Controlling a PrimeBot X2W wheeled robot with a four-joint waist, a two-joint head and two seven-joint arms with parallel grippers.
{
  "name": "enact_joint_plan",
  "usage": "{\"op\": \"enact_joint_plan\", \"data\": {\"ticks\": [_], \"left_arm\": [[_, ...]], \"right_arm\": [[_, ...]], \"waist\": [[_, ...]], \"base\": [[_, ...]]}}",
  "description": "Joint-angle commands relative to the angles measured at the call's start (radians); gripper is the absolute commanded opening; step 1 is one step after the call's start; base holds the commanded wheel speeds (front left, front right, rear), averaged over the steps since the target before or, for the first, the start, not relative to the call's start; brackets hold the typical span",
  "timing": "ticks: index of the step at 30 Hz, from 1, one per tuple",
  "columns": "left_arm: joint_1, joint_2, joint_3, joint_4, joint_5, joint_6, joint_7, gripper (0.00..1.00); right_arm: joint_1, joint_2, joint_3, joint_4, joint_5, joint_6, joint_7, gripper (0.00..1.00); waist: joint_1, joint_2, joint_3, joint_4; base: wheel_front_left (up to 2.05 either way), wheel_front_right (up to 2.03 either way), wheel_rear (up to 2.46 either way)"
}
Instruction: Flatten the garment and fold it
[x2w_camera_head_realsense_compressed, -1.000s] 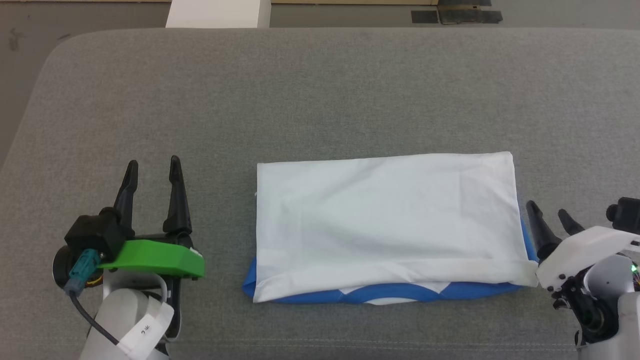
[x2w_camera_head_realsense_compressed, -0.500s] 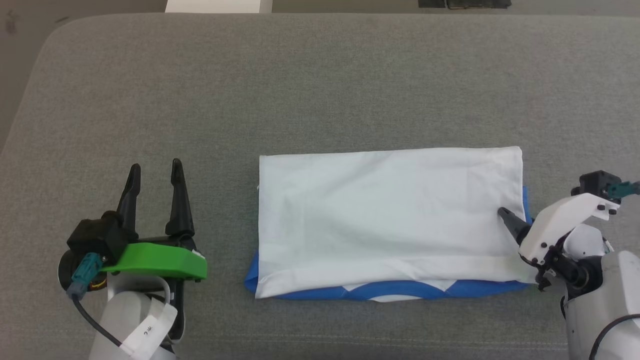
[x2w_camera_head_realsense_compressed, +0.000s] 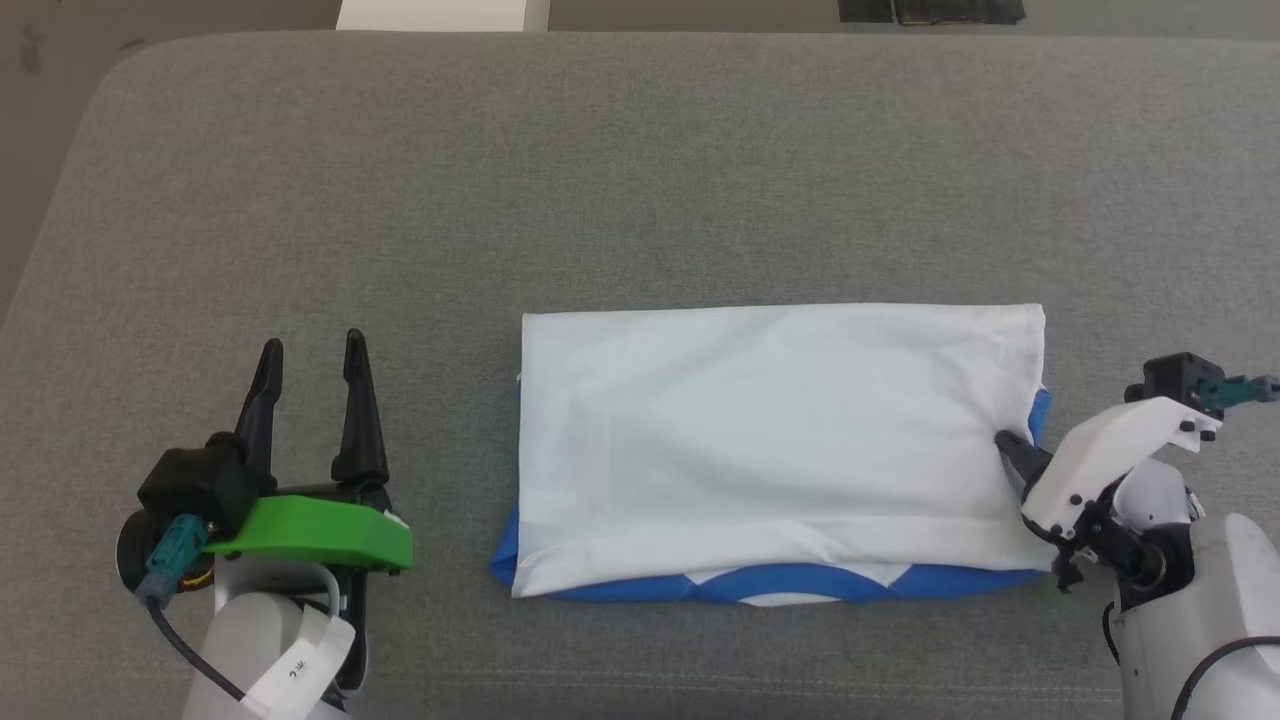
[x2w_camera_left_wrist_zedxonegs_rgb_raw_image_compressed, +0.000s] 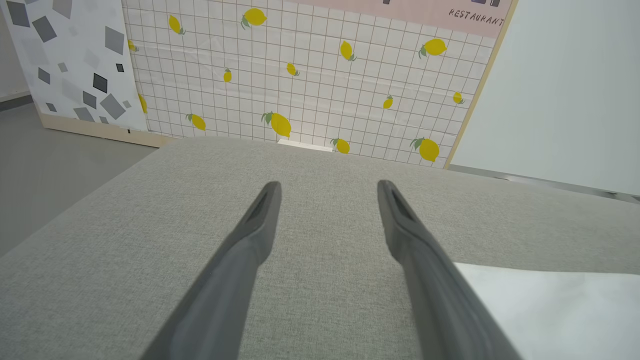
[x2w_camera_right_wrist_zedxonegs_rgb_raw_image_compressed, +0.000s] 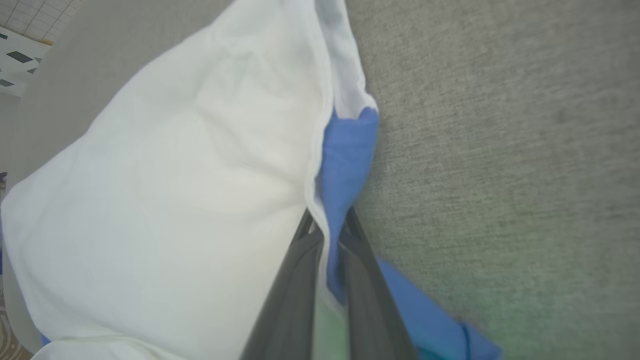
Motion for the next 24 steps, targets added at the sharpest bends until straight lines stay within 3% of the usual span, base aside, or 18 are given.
{"op": "enact_joint_plan", "data": {"ticks": [1, 10, 13, 19, 24], "left_arm": [[0.01, -0.004, 0.005, 0.004, 0.008, -0.006, -0.005, 1.0], [0.025, -0.011, 0.009, 0.011, 0.019, -0.018, -0.005, 1.0], [0.028, -0.012, 0.009, 0.015, 0.022, -0.02, -0.005, 1.0], [0.031, -0.014, 0.007, 0.023, 0.024, -0.025, -0.005, 1.0], [0.033, -0.015, 0.008, 0.025, 0.027, -0.028, -0.005, 1.0]], "right_arm": [[0.032, 0.004, -0.025, -0.009, -0.025, -0.002, -0.014, 0.0], [0.094, 0.004, -0.254, -0.163, -0.214, -0.002, -0.084, 0.0], [0.113, 0.004, -0.283, -0.212, -0.269, -0.002, -0.088, 0.0], [0.166, 0.004, -0.214, -0.354, -0.294, -0.002, -0.057, 0.0], [0.232, 0.004, -0.064, -0.566, -0.252, -0.002, 0.042, 0.0]], "waist": [[0.0001, 0.0, -0.007, -0.006], [0.0001, 0.0, -0.021, -0.025], [0.0001, 0.0, -0.023, -0.027], [0.0001, 0.0, -0.033, -0.027], [0.0001, 0.0, -0.039, -0.023]], "base": [[0.0, 0.0, 0.0], [0.0, 0.0, 0.0], [0.0, 0.0, 0.0], [0.0, 0.0, 0.0], [0.0, 0.0, 0.0]]}}
